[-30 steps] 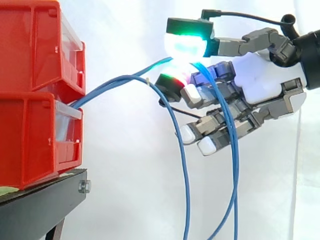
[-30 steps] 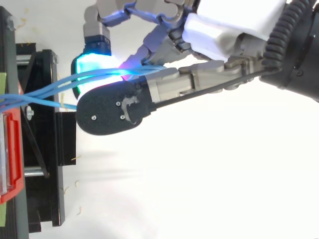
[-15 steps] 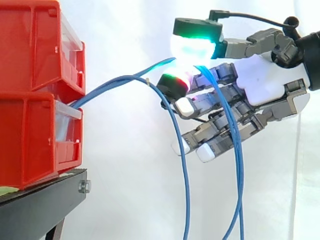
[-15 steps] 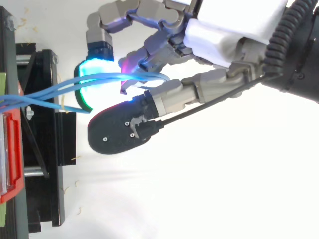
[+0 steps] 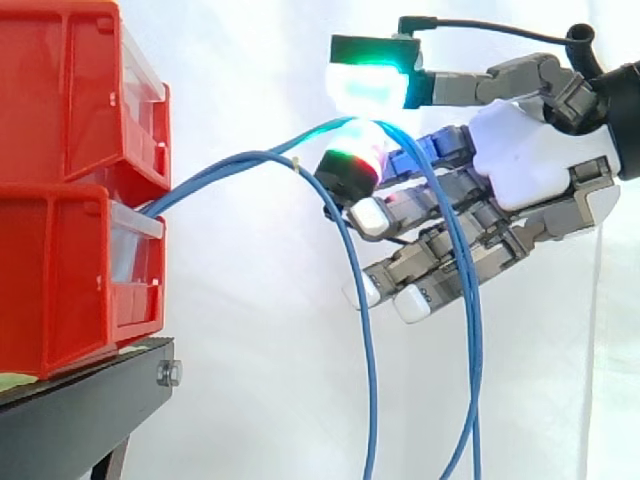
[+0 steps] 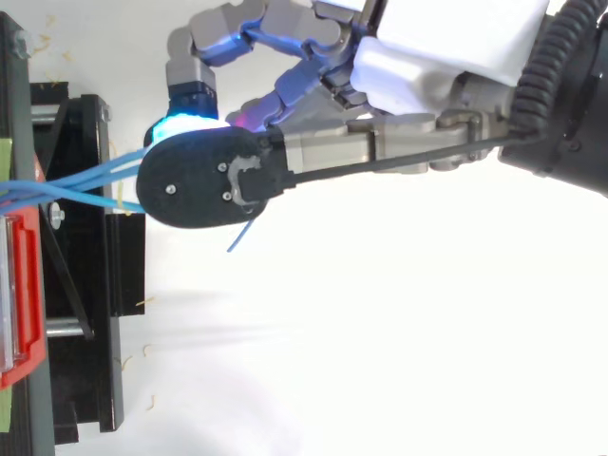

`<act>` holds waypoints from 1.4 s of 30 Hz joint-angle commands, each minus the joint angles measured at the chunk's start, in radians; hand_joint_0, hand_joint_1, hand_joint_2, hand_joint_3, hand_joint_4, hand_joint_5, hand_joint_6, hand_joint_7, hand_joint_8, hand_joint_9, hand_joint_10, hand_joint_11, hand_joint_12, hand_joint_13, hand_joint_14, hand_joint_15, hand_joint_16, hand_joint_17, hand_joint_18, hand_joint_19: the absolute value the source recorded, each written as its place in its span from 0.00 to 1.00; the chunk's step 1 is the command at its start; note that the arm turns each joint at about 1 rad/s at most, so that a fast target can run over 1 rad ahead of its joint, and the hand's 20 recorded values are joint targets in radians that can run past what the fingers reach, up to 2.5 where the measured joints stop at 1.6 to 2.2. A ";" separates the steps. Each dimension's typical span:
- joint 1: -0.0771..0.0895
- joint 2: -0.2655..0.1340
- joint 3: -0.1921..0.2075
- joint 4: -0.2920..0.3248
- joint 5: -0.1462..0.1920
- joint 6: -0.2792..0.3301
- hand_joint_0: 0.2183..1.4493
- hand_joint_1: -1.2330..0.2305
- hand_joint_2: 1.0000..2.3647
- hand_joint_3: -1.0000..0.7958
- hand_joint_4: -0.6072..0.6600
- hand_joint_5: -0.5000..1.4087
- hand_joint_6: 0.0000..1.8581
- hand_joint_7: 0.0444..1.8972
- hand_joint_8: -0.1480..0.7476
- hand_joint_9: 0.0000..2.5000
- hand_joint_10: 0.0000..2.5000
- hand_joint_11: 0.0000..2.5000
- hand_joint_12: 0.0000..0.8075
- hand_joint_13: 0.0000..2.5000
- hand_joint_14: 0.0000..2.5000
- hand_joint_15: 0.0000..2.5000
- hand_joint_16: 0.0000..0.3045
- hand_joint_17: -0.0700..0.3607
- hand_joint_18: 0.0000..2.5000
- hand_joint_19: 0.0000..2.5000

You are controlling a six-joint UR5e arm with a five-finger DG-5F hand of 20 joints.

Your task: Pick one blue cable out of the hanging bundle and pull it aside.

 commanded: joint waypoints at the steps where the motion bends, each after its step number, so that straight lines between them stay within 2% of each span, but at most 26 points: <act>1: 0.000 0.000 0.000 0.000 0.000 0.000 0.29 0.37 0.02 0.47 0.50 0.19 0.43 0.72 0.44 0.37 0.01 0.23 0.50 0.23 0.01 0.17 0.18 0.45 0.19 0.22; 3: -0.001 0.000 0.000 0.000 0.002 0.000 0.31 0.31 0.02 0.53 0.52 0.17 0.46 0.74 0.42 0.35 0.01 0.23 0.50 0.23 0.01 0.17 0.18 0.45 0.19 0.22; 4: 0.000 0.000 0.000 0.000 0.002 0.000 0.32 0.29 0.02 0.54 0.52 0.17 0.46 0.76 0.43 0.34 0.01 0.23 0.50 0.23 0.01 0.18 0.18 0.45 0.19 0.22; 5: 0.000 0.002 0.000 0.000 0.002 0.000 0.32 0.29 0.02 0.53 0.51 0.17 0.46 0.74 0.42 0.34 0.01 0.23 0.50 0.23 0.01 0.18 0.18 0.45 0.19 0.21; 9: 0.000 0.000 0.000 0.000 0.002 0.000 0.41 0.22 0.01 0.40 0.43 0.16 0.47 0.70 0.40 0.32 0.01 0.22 0.49 0.22 0.01 0.16 0.18 0.45 0.19 0.20; 10: 0.000 0.000 0.000 0.000 0.002 0.000 0.45 0.21 0.01 0.33 0.41 0.16 0.46 0.74 0.40 0.32 0.01 0.21 0.48 0.21 0.01 0.16 0.18 0.44 0.19 0.19; 13: 0.000 0.002 0.000 0.000 0.002 0.000 0.47 0.22 0.00 0.28 0.38 0.16 0.47 0.73 0.39 0.32 0.01 0.21 0.47 0.21 0.01 0.15 0.17 0.44 0.19 0.19; 16: 0.000 0.002 0.000 0.000 0.002 0.000 0.41 0.21 0.00 0.28 0.43 0.17 0.46 0.69 0.38 0.32 0.01 0.21 0.47 0.20 0.01 0.15 0.17 0.44 0.19 0.19; 18: 0.000 0.008 0.000 0.000 0.002 0.000 0.33 0.21 0.00 0.28 0.47 0.18 0.45 0.68 0.39 0.32 0.01 0.21 0.47 0.20 0.01 0.16 0.17 0.43 0.19 0.20; 20: 0.000 0.011 0.000 -0.002 0.002 0.000 0.22 0.27 0.00 0.28 0.51 0.18 0.45 0.69 0.44 0.32 0.01 0.21 0.52 0.21 0.01 0.16 0.19 0.46 0.19 0.21; 22: 0.000 0.014 0.000 -0.003 0.002 -0.003 0.18 0.33 0.00 0.28 0.52 0.18 0.45 0.67 0.47 0.33 0.01 0.20 0.55 0.21 0.01 0.16 0.20 0.49 0.20 0.21; 23: 0.000 0.014 0.000 -0.006 0.002 -0.003 0.16 0.39 0.00 0.28 0.53 0.18 0.44 0.67 0.49 0.34 0.01 0.20 0.57 0.22 0.01 0.16 0.21 0.50 0.21 0.21; 25: 0.000 0.014 0.000 -0.014 0.002 -0.002 0.15 0.42 0.00 0.28 0.54 0.18 0.44 0.65 0.50 0.34 0.01 0.19 0.59 0.22 0.01 0.17 0.22 0.51 0.21 0.21; 29: 0.000 0.016 0.000 -0.031 0.000 0.000 0.16 0.49 0.00 0.28 0.54 0.19 0.43 0.65 0.51 0.34 0.01 0.19 0.58 0.22 0.01 0.17 0.22 0.51 0.21 0.21; 33: 0.000 0.014 0.000 -0.031 -0.002 0.000 0.26 0.51 0.00 0.28 0.52 0.19 0.42 0.70 0.47 0.34 0.01 0.20 0.53 0.21 0.01 0.17 0.19 0.46 0.19 0.23; 36: 0.002 0.014 0.002 -0.031 -0.002 0.000 0.31 0.42 0.01 0.36 0.53 0.18 0.42 0.73 0.46 0.33 0.01 0.21 0.51 0.22 0.01 0.17 0.18 0.45 0.19 0.23; 40: 0.000 0.016 0.000 -0.031 -0.002 0.000 0.31 0.34 0.02 0.48 0.55 0.17 0.44 0.74 0.46 0.32 0.01 0.21 0.52 0.22 0.01 0.17 0.18 0.45 0.19 0.22; 42: 0.000 0.016 0.000 -0.032 -0.002 0.000 0.31 0.33 0.02 0.51 0.55 0.16 0.45 0.74 0.46 0.32 0.01 0.22 0.52 0.22 0.01 0.17 0.18 0.45 0.19 0.22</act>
